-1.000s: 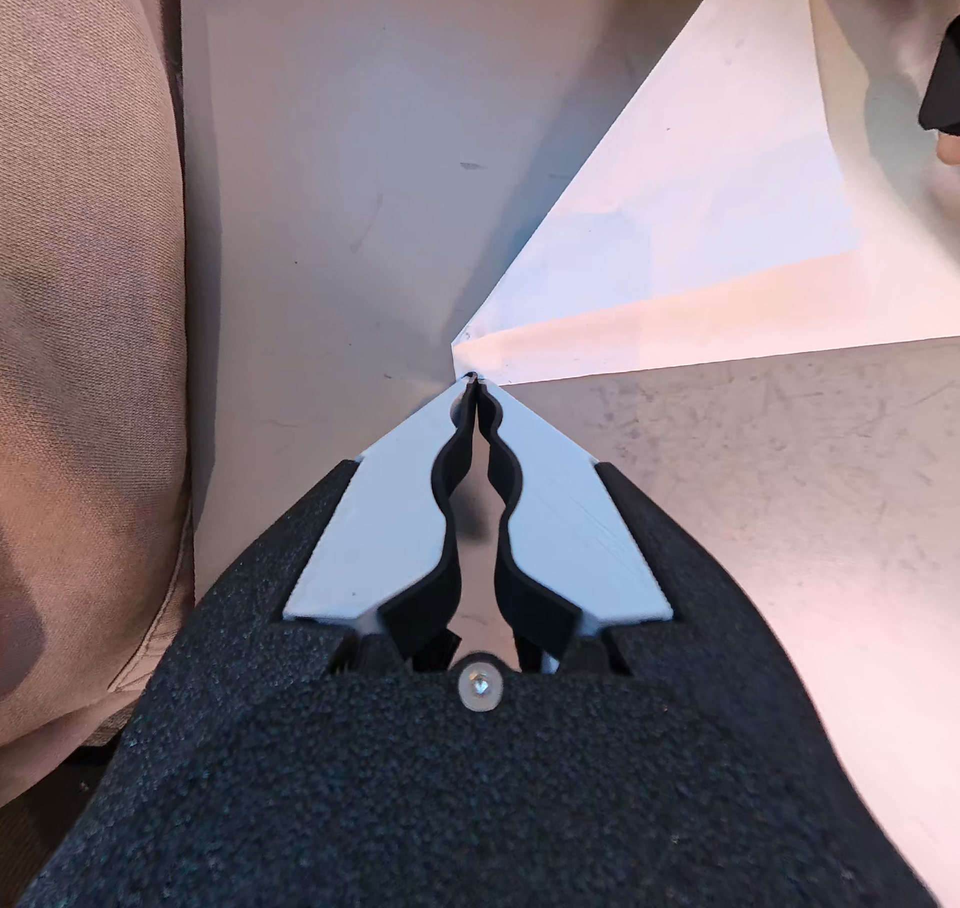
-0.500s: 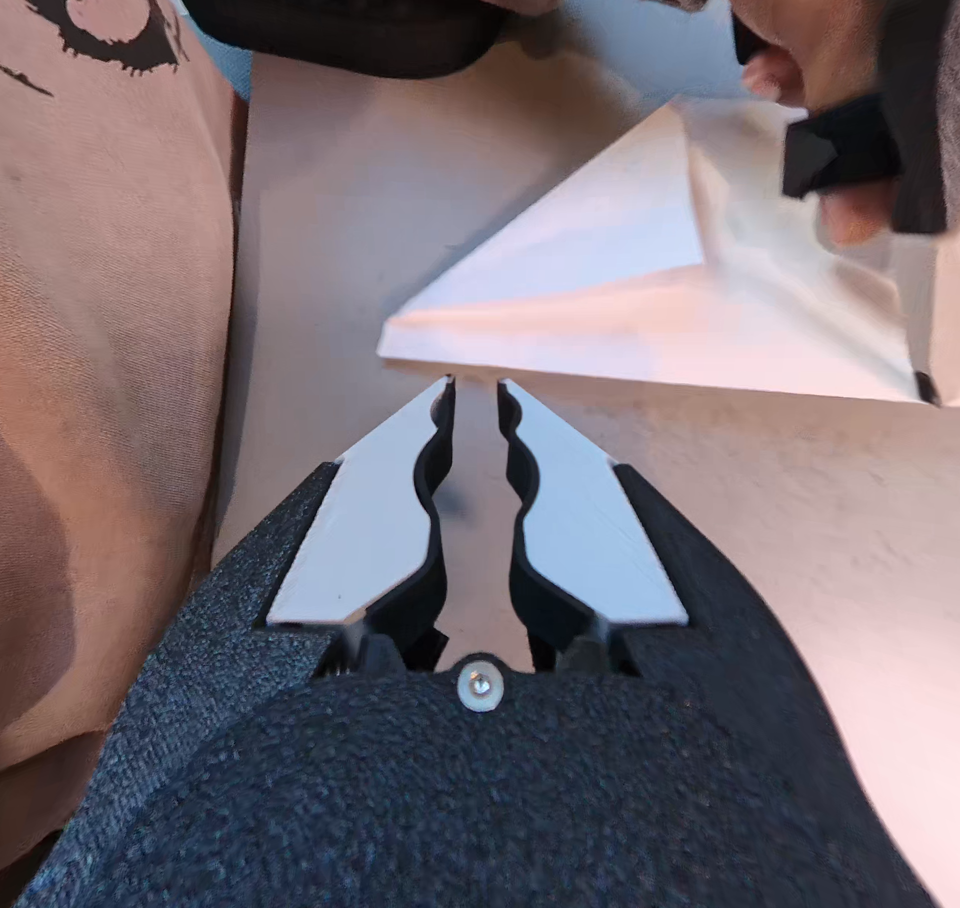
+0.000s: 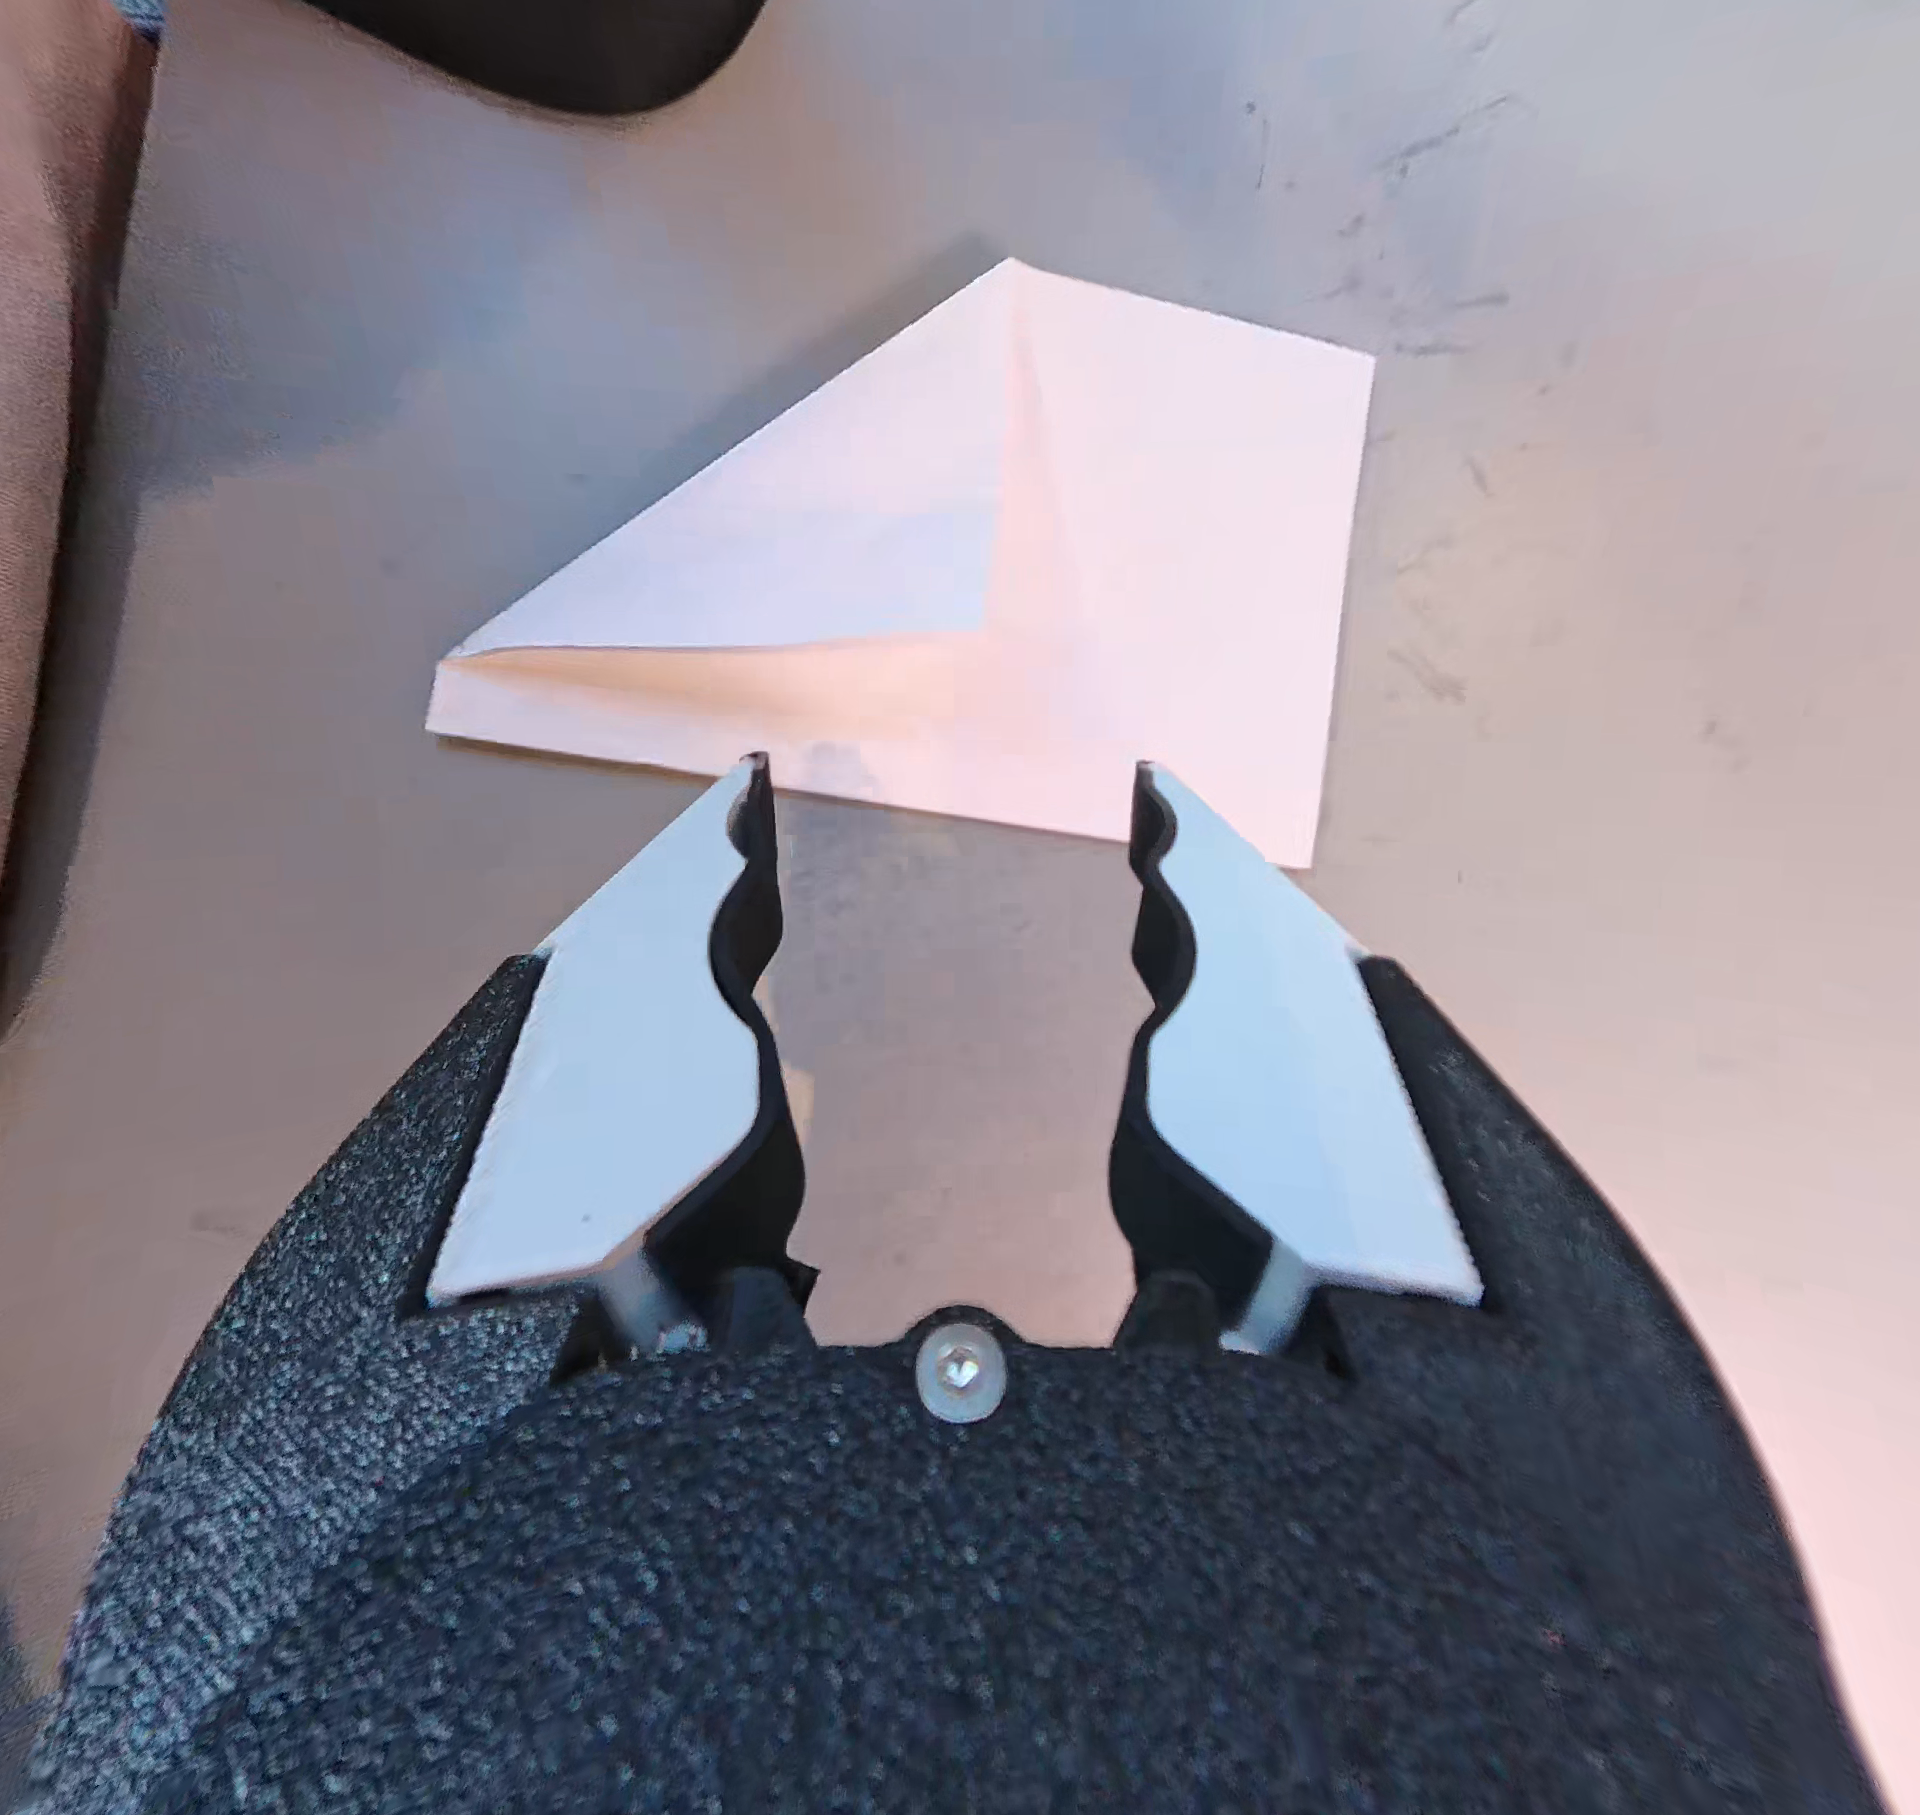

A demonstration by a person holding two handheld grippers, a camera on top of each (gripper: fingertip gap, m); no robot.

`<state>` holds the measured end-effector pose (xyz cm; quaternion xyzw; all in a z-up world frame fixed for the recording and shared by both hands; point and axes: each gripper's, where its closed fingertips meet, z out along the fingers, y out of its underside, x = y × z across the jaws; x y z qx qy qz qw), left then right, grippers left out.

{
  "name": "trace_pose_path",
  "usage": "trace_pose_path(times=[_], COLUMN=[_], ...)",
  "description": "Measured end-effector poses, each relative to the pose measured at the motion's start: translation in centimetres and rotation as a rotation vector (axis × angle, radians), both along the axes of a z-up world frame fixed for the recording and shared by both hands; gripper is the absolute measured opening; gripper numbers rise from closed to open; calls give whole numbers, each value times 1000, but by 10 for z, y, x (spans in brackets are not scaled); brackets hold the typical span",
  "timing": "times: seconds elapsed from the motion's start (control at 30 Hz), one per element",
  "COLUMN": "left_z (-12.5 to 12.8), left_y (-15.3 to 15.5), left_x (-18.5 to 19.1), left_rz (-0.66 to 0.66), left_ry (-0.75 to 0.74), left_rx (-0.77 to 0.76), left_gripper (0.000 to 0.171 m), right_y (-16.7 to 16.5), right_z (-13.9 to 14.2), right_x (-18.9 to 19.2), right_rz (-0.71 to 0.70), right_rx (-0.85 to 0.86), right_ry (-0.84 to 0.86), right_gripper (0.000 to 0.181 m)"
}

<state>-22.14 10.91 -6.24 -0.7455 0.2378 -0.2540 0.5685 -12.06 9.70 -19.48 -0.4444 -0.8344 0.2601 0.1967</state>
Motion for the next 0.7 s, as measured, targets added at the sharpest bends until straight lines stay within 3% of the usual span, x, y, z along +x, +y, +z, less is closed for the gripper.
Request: trace_pose_path(times=[0.1, 0.17, 0.23, 0.27, 0.33, 0.43, 0.5, 0.57, 0.63, 0.7], left_z=[-28, -57, -95, -112, -138, -150, -150, -152, -157, -166], left_y=[-30, -51, -70, -79, -96, -99, -92, -82, -74, -66], left_x=[-9, -7, -3, -2, 4, 11, 18, 32, 47, 56], left_rz=[31, 51, 83, 102, 119, 155, 145, 98, 44, 25], left_ry=[-10, -26, -7, 8, 43, 60, 27, -11, 7, 81], left_rx=[-131, -229, -353, -416, -514, -546, -562, -588, -610, -622], left_gripper=[51, 50, 48, 45, 43, 40, 40, 41, 41, 41], right_y=[-1, -13, -7, -14, 0, -5, -12, -30, -50, -59], right_z=[-7, -27, -52, -46, -49, -46, -46, -43, -37, -36], right_x=[-13, -15, -13, -14, -9, 0, 11, 19, 25, 35], right_rz=[53, 120, 127, 124, -58, -311, -415, -470, -487, -478], right_rx=[-60, -72, 31, -19, -19, -175, -180, -262, -388, -406], right_ry=[-49, -139, -209, -180, -224, -162, -124, -89, -69, -71], right_gripper=[70, 70, 71, 59, 44, 46, 56, 68, 69, 64])
